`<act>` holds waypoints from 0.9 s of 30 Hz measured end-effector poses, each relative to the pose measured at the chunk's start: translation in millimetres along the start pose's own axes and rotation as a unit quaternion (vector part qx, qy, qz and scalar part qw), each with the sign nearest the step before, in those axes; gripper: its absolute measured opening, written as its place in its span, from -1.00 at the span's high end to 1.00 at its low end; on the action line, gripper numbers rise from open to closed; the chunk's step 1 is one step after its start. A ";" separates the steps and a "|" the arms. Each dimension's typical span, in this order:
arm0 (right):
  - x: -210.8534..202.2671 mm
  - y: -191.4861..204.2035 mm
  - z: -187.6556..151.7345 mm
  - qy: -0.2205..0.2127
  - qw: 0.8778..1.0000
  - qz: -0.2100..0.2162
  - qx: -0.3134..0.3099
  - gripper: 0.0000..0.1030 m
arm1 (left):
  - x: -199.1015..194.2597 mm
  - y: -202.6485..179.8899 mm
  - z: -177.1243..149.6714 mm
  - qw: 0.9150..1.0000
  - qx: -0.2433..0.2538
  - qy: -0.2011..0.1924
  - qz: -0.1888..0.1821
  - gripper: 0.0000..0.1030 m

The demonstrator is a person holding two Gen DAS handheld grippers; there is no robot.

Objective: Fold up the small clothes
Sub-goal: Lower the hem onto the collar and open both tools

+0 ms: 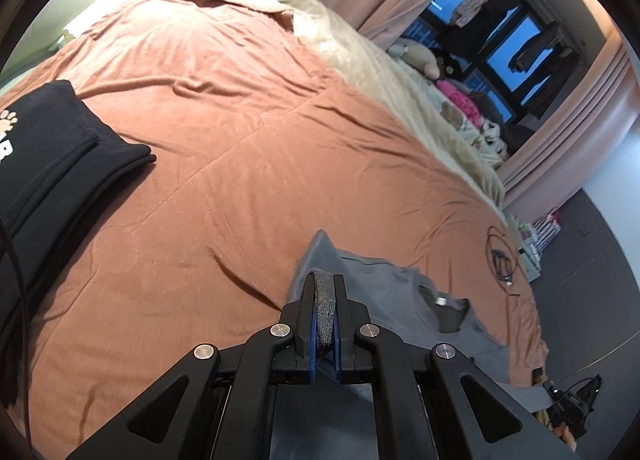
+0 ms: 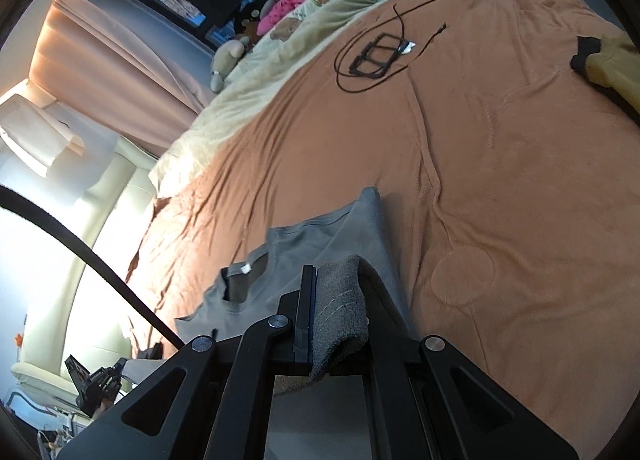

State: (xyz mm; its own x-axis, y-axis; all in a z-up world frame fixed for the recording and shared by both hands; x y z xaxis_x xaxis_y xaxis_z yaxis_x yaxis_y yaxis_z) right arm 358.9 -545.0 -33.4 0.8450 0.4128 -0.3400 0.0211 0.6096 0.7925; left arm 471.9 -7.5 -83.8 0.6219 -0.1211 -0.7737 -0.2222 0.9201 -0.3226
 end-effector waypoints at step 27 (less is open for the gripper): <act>21.2 55.7 -12.1 0.095 0.969 -0.140 -0.178 -0.39 | 76.7 -32.0 -31.4 0.953 0.264 0.096 0.110 -0.53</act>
State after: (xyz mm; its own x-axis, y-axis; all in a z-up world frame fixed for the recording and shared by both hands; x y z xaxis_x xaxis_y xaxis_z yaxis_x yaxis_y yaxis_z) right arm 371.5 -494.1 -2.6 0.7188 0.2933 -0.6304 0.0218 0.8967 0.4421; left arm 503.1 -57.8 -149.9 0.4438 0.0777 -0.8927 0.1083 0.9843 0.1395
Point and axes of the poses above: each gripper's, at about its wrist camera, not at the fingertips, and x roughly the way its jaws point, y to its left, z to its top, the point moved 4 cm from there along x, roughly the way its jaws point, and after that the axes turned 15 degrees about z, right-handed, at the moved point
